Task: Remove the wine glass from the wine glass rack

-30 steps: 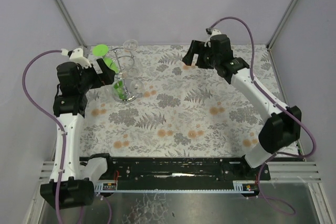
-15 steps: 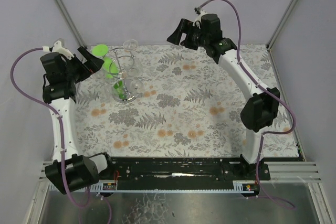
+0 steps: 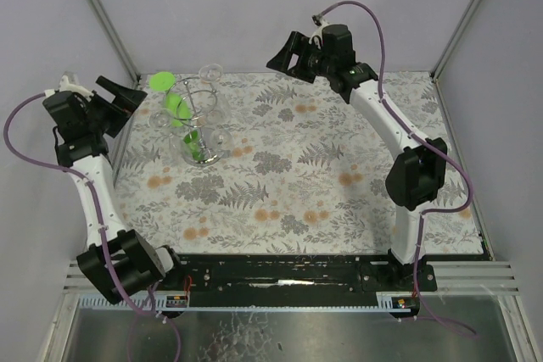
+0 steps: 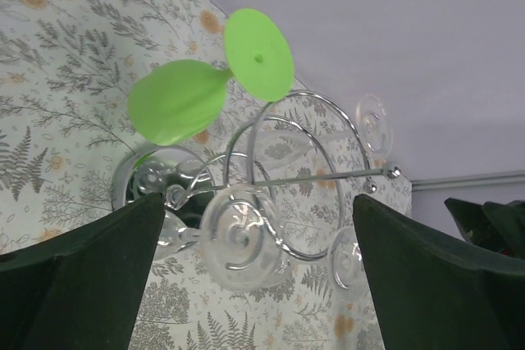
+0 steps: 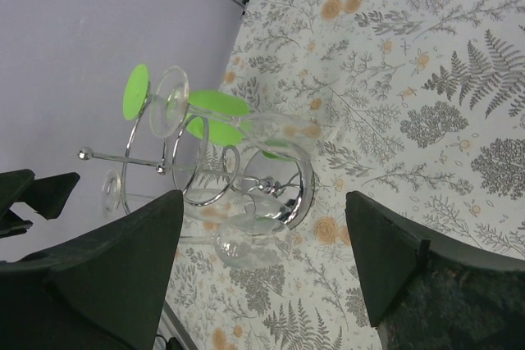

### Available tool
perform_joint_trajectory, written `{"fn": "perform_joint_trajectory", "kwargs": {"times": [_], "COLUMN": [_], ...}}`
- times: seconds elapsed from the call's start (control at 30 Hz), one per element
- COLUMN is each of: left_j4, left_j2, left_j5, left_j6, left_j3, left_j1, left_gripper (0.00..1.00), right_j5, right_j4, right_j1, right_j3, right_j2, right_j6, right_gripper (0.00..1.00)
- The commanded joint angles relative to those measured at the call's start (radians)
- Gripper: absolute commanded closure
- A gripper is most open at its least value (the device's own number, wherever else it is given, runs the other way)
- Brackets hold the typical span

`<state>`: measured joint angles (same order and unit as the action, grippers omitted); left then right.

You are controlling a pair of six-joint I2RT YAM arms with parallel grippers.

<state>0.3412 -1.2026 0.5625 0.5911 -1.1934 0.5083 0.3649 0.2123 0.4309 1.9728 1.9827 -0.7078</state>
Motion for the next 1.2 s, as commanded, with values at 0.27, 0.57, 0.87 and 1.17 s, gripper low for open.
{"fn": "perform_joint_trajectory", "kwargs": {"times": [0.27,0.57,0.87,1.17], "left_j4": [0.008,-0.02,-0.136,-0.222], "left_j2": [0.041,0.054,0.023,-0.005], "left_j5": [0.331,0.384,0.41,0.435], "left_j6": [0.095,0.129,0.212,0.27], "left_j3": [0.156,0.214,0.263,0.293], "left_j1": [0.132,0.131,0.132,0.13], "left_gripper": [0.12,0.22,0.33,0.48], "right_j5": [0.044,0.057,0.071,0.081], "right_j4": [-0.076,-0.11,-0.133,-0.115], "right_j1": [0.0,0.0,-0.001,-0.003], "right_j3": [-0.072,-0.122,-0.141,-0.138], "right_j2": [-0.08,-0.099,-0.109,-0.119], "right_j6": [-0.019,-0.028,-0.036,-0.021], "right_gripper": [0.14,0.14,0.14,0.14]}}
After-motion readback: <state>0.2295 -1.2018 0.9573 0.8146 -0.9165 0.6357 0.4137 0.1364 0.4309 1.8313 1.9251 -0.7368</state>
